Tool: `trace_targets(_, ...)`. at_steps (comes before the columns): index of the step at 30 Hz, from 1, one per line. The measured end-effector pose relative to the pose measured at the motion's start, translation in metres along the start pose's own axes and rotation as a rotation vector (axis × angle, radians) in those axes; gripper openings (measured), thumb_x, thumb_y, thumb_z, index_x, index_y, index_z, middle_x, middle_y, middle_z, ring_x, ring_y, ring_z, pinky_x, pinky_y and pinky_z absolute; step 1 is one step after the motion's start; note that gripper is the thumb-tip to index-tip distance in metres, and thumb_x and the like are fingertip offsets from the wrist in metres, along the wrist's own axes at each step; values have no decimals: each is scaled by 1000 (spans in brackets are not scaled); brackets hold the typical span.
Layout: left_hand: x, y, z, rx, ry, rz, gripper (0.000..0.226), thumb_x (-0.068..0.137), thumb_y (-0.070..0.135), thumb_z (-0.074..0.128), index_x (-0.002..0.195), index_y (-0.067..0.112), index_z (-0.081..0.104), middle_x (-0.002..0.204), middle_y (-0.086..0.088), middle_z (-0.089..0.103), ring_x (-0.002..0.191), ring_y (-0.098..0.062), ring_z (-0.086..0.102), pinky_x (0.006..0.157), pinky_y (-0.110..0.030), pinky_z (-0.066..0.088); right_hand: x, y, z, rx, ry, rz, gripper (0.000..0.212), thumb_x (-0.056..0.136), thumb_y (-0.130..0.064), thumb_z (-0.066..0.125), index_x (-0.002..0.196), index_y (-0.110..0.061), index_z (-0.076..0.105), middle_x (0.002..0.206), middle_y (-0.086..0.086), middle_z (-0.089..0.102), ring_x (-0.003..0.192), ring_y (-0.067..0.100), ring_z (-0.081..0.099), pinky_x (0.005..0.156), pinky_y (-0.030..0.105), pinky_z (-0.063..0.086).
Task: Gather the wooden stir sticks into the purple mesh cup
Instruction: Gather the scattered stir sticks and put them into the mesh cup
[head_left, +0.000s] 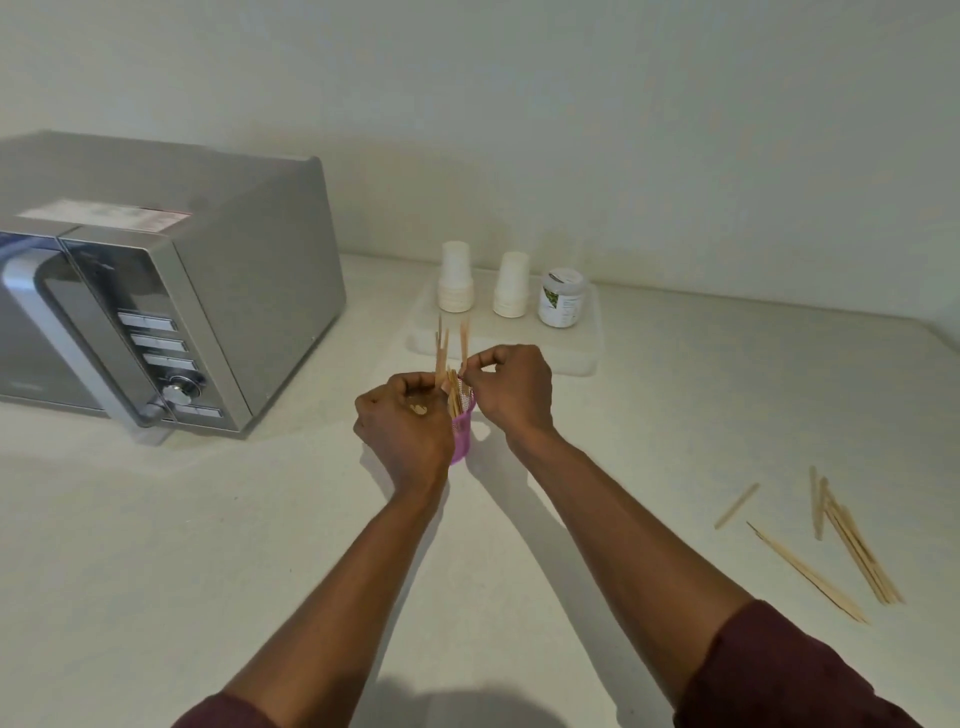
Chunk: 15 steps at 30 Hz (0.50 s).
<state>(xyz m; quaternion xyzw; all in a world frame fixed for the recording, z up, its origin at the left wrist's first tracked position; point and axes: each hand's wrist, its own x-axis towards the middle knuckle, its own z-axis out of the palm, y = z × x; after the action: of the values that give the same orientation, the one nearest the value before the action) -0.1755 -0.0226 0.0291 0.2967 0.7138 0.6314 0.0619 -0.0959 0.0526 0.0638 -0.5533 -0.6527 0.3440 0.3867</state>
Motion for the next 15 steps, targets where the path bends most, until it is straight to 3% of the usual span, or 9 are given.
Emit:
trace_targets(3,-1,-5,2,38,36,-21,14,84,37,79,92,30,70,91,15,69,110,-21,58,101,-47,47,-1,10,6,-15,-25,44,13,73,-34,86,78,-22,84,82,-3,79,76,18,72,69,32,59)
trace_targets(6,0,-5,2,64,65,3,24,84,33,82,102,25,68,102,11,70,115,-19,51,104,-41,41,-2,14,7,-10,-29,33,9,77,-26,85,84,-21,84,78,-2,76,64,13,63,65,27,49)
trace_targets(10,11,1,1,64,94,21,37,83,34,84,112,20,66,104,24,57,118,-22,52,103,-47,45,-2,19,3,2,16,-49,16,79,-12,77,90,-21,82,91,-5,76,83,10,67,76,28,52)
trace_targets(15,30,-7,1,271,-102,410,47,92,34,76,131,12,61,140,-4,63,133,-26,53,114,-43,37,-7,30,-13,11,14,-135,27,83,-3,73,106,-18,76,104,-9,77,95,9,71,93,36,58)
